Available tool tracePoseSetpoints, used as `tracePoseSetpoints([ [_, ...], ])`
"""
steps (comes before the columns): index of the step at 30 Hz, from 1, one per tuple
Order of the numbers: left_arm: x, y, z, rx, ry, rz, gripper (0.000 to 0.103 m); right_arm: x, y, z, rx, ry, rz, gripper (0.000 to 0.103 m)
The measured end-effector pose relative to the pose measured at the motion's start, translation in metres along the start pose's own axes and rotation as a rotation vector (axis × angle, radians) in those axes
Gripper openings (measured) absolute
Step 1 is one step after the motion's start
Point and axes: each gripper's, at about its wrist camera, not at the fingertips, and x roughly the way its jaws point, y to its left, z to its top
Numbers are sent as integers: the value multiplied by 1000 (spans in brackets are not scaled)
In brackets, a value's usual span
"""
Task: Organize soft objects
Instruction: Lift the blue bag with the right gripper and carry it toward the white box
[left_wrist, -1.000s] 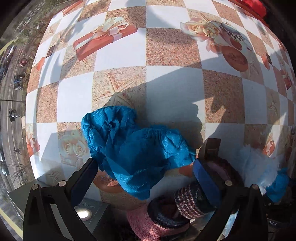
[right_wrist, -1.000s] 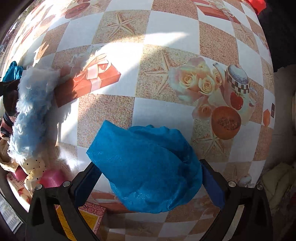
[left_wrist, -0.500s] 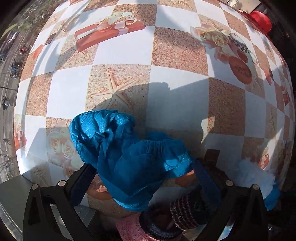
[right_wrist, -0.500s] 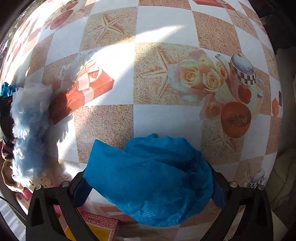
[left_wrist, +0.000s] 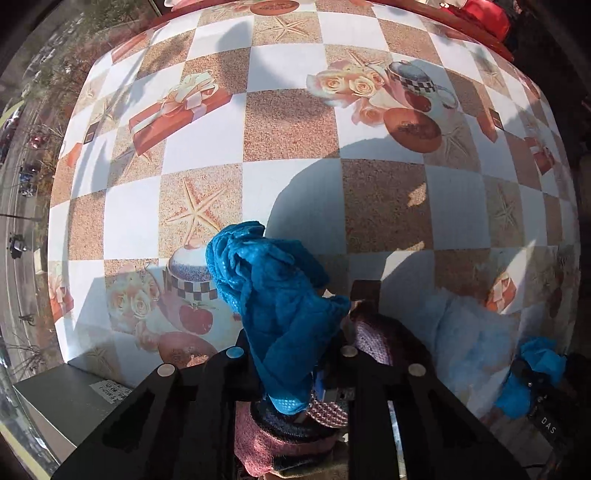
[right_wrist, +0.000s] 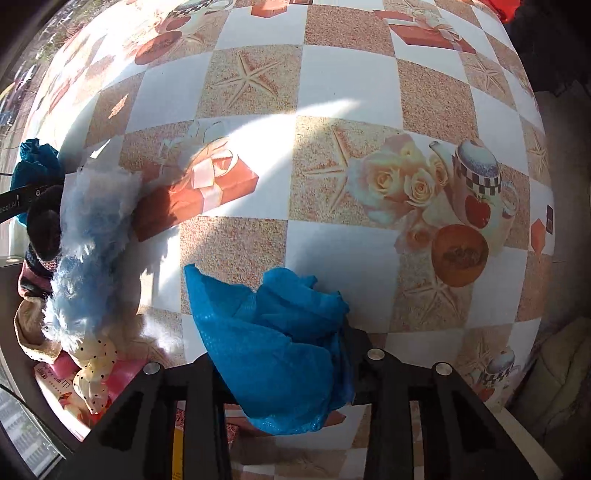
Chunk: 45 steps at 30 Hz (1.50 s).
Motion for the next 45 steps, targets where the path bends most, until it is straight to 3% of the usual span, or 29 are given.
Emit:
tracePoseSetpoints([
  [5,-60,-22,-23,79,-114,10,19,-36,-22,-16,-1,-81,40,36],
  [8,-92,-57,-43,154,-170,21,19,-56,-41,-28,29,-114,60,36],
  [10,-105,-88,-39,195,-187,34,19,-66,-54,-36,59,-128,79,36],
  [15,-116,-139,-59,297,-176,0,19,-92,-76,-58,106,-158,97,36],
  [22,-155,-218,-124,445,-130,-70,19,-102,-109,-94,142,-178,106,36],
  [28,-168,-260,-184,676,-65,-116,19,-101,-128,-132,195,-165,100,36],
  [36,-181,-253,-257,875,-37,-202,19,-82,-111,-189,255,-124,77,36],
  [41,-196,-199,-273,844,-66,-234,19,-76,-69,-230,248,-84,76,36],
  [45,-213,-145,-272,789,-130,-202,19,-73,-28,-256,198,-56,85,36],
])
